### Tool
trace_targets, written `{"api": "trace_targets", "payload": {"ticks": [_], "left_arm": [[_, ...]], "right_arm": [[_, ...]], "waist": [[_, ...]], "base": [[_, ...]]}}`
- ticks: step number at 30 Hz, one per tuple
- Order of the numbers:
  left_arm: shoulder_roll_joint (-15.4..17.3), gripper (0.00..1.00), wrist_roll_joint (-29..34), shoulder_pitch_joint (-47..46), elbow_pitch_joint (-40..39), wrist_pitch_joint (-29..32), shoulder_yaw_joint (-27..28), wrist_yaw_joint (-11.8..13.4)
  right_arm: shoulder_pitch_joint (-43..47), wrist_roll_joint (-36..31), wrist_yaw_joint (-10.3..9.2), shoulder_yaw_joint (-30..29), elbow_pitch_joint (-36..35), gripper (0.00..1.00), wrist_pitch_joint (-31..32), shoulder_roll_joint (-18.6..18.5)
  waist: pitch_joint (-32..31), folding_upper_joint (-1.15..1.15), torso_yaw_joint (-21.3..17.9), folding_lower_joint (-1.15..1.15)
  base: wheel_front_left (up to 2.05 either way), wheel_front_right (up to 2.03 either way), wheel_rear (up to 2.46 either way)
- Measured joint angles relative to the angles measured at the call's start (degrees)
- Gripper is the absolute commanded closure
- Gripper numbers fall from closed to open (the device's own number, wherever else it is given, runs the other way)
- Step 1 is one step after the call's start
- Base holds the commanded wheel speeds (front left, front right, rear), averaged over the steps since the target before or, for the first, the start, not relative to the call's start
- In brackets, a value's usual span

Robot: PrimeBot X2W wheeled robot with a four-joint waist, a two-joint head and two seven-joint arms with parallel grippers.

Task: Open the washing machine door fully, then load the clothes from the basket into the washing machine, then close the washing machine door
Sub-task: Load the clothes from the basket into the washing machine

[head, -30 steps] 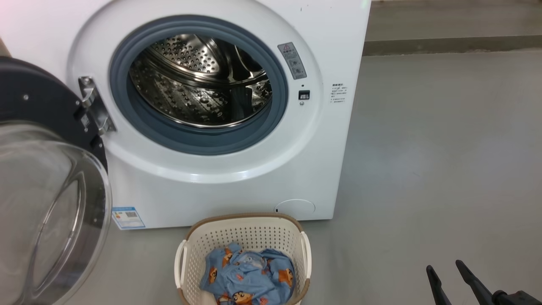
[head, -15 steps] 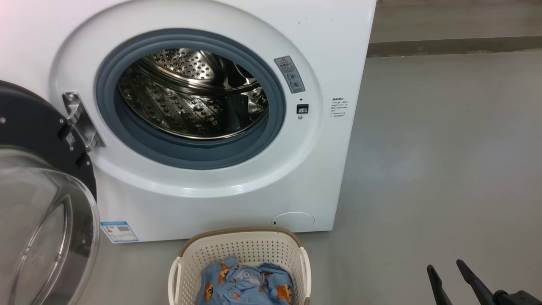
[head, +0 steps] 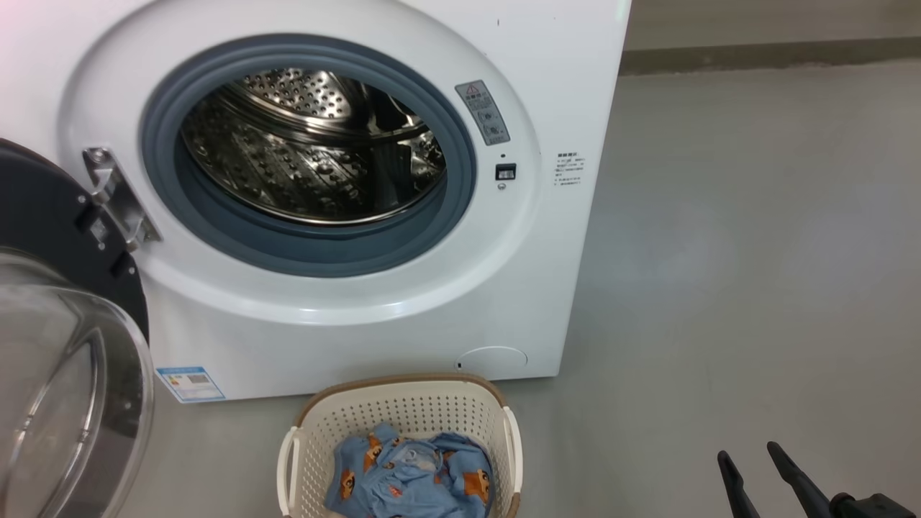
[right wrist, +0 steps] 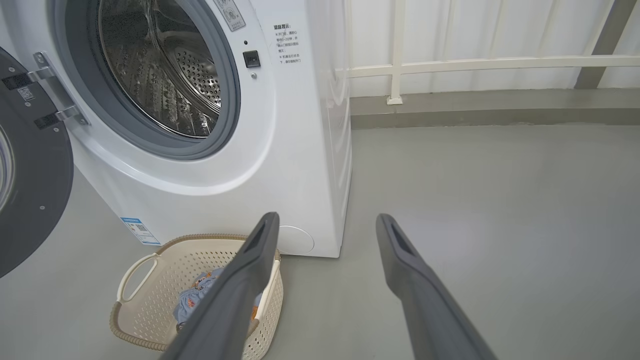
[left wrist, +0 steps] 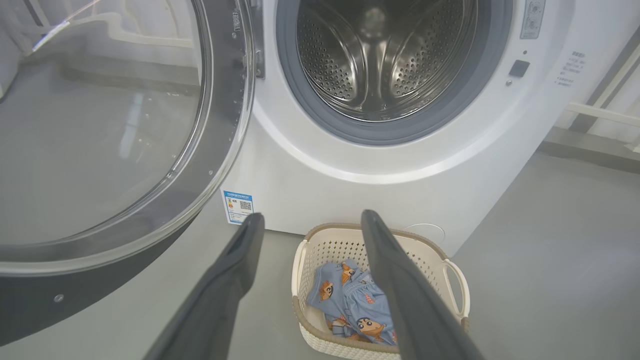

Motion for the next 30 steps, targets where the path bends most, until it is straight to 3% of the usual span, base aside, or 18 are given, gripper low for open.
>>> {"api": "trace_targets", "payload": {"ticks": [7,15,18,30], "left_arm": [[0.02,0.00,1.56,-5.73,4.86,0.00,-5.94,1.37],[-0.03,0.00,-3.55,-19.17,18.16,2.89,-9.61,0.99],[-0.11,0.00,-6.49,-23.96,21.96,4.82,-9.58,2.40],[-0.15,0.00,-14.13,-40.22,38.27,13.35,-4.67,2.40]], "right_arm": [[-2.30,1.77,0.00,1.16,0.10,0.00,0.00,0.23],[-8.52,4.32,0.00,3.02,-0.57,0.00,0.00,0.00],[-11.10,5.82,0.00,3.46,-0.59,0.00,-0.01,0.04],[-19.58,8.29,0.00,5.93,-0.14,0.00,-0.01,0.87]], "waist": [[3.49,0.00,-1.31,0.00],[10.88,0.00,-3.84,0.00],[14.06,0.00,-5.23,0.00],[26.18,0.00,-12.01,0.00]], "base": [[0.00,0.00,0.00],[0.00,0.00,0.00],[0.00,0.00,0.00],[0.00,0.00,0.00]]}}
